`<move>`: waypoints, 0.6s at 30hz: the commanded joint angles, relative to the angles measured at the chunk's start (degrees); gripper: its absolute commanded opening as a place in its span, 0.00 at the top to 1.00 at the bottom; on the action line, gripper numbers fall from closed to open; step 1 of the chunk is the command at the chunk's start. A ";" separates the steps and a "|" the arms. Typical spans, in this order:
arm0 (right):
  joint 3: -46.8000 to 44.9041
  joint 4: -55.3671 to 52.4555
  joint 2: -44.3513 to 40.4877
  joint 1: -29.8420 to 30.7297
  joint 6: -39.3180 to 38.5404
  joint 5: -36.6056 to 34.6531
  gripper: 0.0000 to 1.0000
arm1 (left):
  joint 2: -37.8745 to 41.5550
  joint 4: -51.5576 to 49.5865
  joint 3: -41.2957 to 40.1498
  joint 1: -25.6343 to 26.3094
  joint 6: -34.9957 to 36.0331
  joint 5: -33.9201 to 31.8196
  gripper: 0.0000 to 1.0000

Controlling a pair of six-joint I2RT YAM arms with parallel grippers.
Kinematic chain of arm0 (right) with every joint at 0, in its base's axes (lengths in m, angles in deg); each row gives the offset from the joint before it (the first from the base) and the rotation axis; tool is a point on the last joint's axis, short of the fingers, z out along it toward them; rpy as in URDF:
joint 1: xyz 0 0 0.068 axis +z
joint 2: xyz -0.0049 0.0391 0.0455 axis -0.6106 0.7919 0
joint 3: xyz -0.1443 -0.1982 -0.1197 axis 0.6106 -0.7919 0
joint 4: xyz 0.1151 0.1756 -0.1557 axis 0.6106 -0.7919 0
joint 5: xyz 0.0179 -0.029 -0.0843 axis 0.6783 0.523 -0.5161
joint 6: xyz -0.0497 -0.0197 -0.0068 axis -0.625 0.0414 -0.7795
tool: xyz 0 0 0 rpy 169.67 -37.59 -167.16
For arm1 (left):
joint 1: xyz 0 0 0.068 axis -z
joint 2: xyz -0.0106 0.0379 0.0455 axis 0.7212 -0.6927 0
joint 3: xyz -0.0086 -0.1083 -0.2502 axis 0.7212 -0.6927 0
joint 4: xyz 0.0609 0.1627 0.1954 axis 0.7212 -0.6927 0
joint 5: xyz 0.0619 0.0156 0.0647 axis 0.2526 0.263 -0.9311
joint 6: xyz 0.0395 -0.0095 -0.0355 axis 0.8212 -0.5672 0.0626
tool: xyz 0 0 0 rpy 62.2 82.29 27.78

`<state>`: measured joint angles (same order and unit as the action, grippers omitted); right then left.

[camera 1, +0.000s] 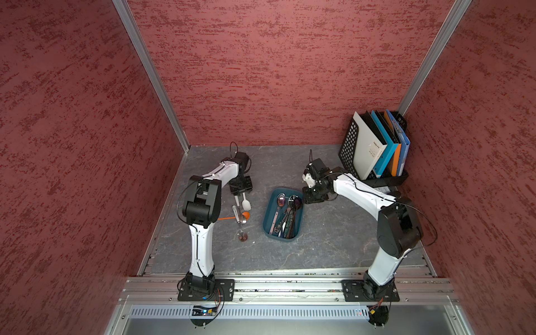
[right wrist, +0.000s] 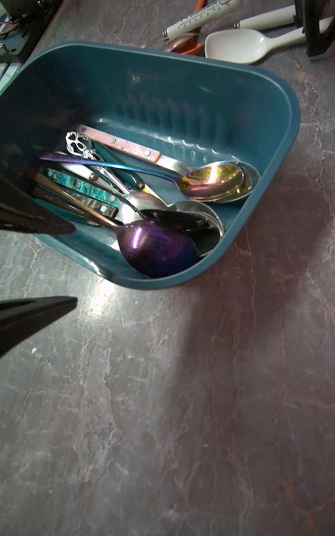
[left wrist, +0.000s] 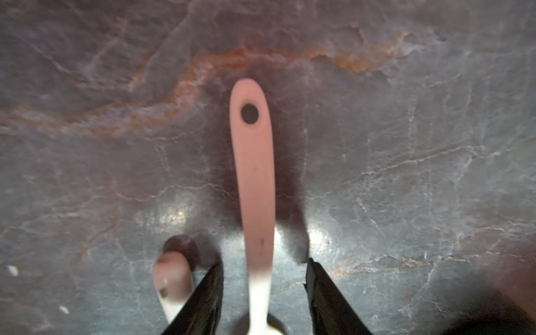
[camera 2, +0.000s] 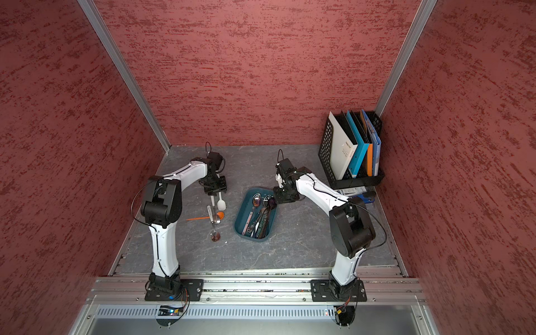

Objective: Put the spoon into the storage box
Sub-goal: Pick up the spoon from the center of the board.

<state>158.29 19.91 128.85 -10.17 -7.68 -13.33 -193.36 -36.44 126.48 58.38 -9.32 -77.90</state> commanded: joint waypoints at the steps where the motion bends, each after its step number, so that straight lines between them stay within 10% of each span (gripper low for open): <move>1: 1.24 0.67 -0.46 -0.39 0.35 0.89 0.62 | -1.72 -0.16 1.42 0.22 0.65 -0.83 0.54; 18: 3.09 -1.50 -0.22 -0.39 0.18 -0.11 0.63 | -3.31 3.95 -0.72 0.87 2.17 2.22 0.93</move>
<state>159.82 19.45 128.85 -10.17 -7.70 -13.15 -194.34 -36.20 127.03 58.38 -7.81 -78.52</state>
